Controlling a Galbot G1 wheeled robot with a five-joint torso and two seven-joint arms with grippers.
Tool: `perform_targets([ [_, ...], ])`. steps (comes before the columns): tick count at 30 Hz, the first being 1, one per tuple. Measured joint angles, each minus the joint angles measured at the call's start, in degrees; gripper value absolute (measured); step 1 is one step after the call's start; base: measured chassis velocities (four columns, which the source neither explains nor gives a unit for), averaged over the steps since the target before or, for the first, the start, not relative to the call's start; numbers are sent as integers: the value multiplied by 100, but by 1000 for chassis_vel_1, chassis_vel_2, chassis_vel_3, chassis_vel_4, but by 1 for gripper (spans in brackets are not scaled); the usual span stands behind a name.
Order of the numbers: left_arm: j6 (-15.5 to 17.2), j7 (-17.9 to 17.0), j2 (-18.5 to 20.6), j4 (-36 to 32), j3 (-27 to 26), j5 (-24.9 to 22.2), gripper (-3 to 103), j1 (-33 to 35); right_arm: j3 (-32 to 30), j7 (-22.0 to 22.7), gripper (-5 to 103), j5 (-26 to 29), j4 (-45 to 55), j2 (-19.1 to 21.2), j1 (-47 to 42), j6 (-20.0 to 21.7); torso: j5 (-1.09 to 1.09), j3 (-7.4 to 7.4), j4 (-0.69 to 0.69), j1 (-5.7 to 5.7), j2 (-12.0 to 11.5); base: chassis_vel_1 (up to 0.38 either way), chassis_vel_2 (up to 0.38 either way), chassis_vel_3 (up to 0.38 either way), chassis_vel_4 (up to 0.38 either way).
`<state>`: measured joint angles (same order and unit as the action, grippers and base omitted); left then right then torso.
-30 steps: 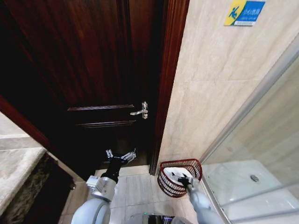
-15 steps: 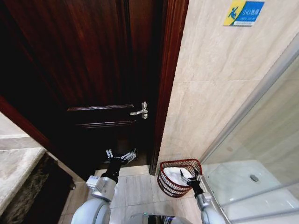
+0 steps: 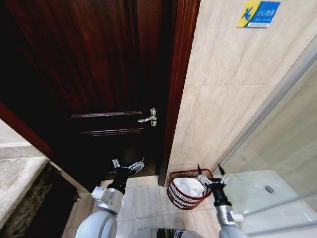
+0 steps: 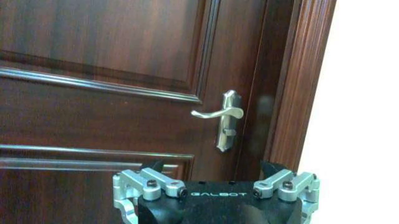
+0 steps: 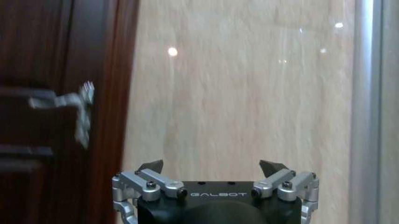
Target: Discard the used towel into the hamper.
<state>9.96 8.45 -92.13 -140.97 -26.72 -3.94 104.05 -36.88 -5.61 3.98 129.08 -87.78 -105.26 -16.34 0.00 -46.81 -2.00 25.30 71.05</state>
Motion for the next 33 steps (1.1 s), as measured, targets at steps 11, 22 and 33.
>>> perform_targets([
  [11, 0, 0, 0, 0, 0, 0, 100, 0, 87, -283, 100, 448, 1420, -371, -173, 1113, 0, 0, 1, 0, 0, 0, 0, 0, 0],
  [22, 0, 0, 0, 0, 0, 0, 100, 0, 130, -753, 100, 271, 1483, -435, -46, 2169, 0, 0, 0, 0, -1, 0, 0, 0, 0],
  [33, 0, 0, 0, 0, 0, 0, 100, 0, 226, -308, 100, 434, 1198, -448, -549, 764, 0, 0, 1, 0, -1, 0, 0, 0, 0],
])
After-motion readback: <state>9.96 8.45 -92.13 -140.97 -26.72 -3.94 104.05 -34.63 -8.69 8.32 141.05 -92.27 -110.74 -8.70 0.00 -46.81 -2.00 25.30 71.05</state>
